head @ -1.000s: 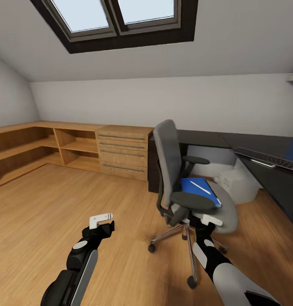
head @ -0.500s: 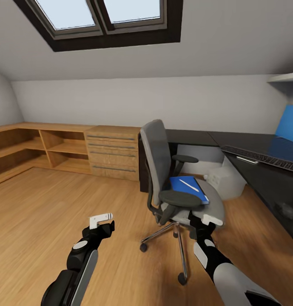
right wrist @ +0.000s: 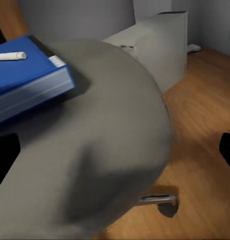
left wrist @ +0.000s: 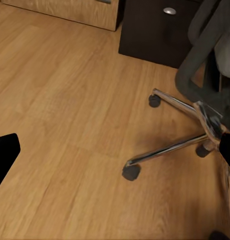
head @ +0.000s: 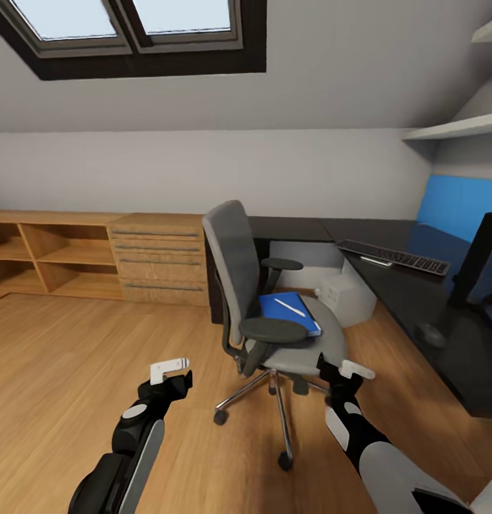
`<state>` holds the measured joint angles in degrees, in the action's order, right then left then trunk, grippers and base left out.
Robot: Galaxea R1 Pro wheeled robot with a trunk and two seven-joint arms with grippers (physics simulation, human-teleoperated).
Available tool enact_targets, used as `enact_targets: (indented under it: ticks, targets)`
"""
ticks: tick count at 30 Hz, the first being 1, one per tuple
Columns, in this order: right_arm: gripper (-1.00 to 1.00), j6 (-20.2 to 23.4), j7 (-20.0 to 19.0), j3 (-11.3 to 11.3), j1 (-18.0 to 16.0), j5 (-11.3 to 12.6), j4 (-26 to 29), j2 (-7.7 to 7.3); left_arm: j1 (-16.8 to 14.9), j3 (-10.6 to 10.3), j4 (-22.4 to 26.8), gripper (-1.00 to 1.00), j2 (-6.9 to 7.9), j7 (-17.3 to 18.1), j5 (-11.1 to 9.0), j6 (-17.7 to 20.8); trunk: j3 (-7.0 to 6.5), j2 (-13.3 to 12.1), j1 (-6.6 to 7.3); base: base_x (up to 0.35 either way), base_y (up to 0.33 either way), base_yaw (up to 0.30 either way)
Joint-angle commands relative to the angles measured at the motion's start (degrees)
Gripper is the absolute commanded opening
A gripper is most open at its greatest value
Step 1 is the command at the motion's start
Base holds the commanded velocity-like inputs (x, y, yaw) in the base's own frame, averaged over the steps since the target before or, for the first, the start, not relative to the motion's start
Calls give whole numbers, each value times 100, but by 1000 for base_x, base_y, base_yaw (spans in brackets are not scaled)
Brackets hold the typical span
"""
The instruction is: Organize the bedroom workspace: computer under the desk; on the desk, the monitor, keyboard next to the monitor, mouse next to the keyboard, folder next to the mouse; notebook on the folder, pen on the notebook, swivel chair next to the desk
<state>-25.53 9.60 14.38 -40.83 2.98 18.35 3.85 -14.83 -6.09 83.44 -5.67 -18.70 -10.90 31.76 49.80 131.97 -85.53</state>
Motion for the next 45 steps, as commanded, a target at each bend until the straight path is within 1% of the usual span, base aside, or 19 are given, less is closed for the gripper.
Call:
enact_targets:
  ticks: [1,6,12,14,16,18,19,21,22,23,24,25,26,27,30,31,33,39,45]
  targets:
    - [100,-21,6,-6,-5,42,-1,-1,-2,0,19,100,5,-54,-61,16,6,3,1,0,0,-257]
    - [100,-22,12,9,-6,68,2,-50,-2,55,30,100,71,-61,-66,8,6,3,1,0,0,-257]
    - [100,-17,7,23,-7,80,2,-66,-2,81,33,100,95,-63,-69,6,6,3,1,0,0,-241]
    - [100,-18,3,26,-6,84,2,-67,-2,202,45,100,98,-64,-75,2,6,3,1,0,0,-113]
    - [100,-17,-1,29,-5,87,2,-68,-2,762,125,100,94,-54,-124,3,6,3,1,0,0,-42]
    - [100,-4,0,32,-5,90,-1,-68,-2,1019,171,100,91,-46,-162,4,6,3,1,0,0,-24]
    - [100,22,3,51,-5,117,-4,-72,-2,1328,224,100,87,-38,-244,9,6,3,1,0,0,-11]
    - [100,71,-1,89,-4,216,-5,-79,-2,1529,293,100,90,-33,-374,11,6,3,1,0,0,-7]
    - [100,103,-7,102,-4,268,-5,-86,-2,1577,321,100,90,-32,-429,12,6,3,1,0,0,-4]
    - [100,210,-28,120,-4,403,-6,-106,-2,1657,377,100,93,-31,-549,13,6,3,1,0,0,-3]
    - [100,654,-177,142,-4,860,-2,-209,-2,1851,468,100,99,-25,-861,15,6,3,1,0,0,0]
    - [100,751,-226,145,-4,959,-1,-230,-2,1893,479,100,99,-24,-914,17,6,3,1,0,0,0]
    - [100,932,-348,148,-4,1161,3,-270,-2,1971,500,100,101,-21,-998,23,6,3,1,0,0,0]
    - [100,1075,-471,150,-4,1353,6,-314,-2,2004,515,100,103,-19,-1028,28,6,3,1,0,0,0]
    - [100,1242,-629,152,-4,1678,9,-409,3,2105,708,100,102,-5,-1119,175,6,3,1,0,0,0]
    - [100,1284,-669,152,-4,1801,10,-451,22,2125,790,100,102,33,-1151,310,6,3,1,0,0,0]
    - [100,1328,-711,153,-4,1983,17,-506,100,2152,873,100,106,280,-1207,556,6,3,1,0,0,0]
    - [100,1344,-733,155,-4,2113,34,-533,208,2158,919,100,102,933,-1237,691,6,3,1,0,0,0]
    - [100,1321,-740,155,-4,2149,53,-541,386,2150,933,100,91,1242,-1246,729,6,3,1,0,0,0]
